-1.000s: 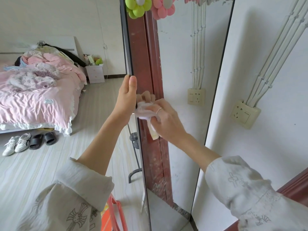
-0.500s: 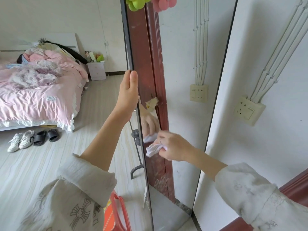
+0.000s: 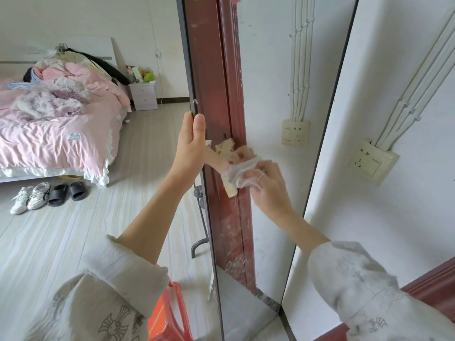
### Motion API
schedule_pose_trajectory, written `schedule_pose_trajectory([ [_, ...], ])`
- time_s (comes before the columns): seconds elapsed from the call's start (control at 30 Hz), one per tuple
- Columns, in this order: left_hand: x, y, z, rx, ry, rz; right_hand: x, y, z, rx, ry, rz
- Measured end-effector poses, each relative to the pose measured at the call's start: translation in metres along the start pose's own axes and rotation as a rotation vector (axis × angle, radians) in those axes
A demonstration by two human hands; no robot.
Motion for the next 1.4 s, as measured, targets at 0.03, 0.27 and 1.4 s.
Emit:
schedule_pose_trajectory([
  [0.03,0.000,0.000,0.000,-0.011,-0.002,0.000,-0.005,-0.009,-0.015,0.063,-0.023,-0.009],
  [0.27,0.003,-0.002,-0.009,-0.016,0.021,-0.001,-0.023,-0.024,-0.073,0.657,-0.177,-0.004],
  [1.4,0.031,-0.007,-0.032,-0.018,0.049,0.085,-0.043,0.052,0.084,-0.156,-0.150,-0.104],
])
Point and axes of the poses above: each hand's wrist, its own z-axis towards the middle knuckle, its own y-axis out of the back of the hand, x = y × z, the point moved 2 cm from there along z, towards the middle knuckle, and after that the axes turned 2 degrees about y, right-handed, at the moved point
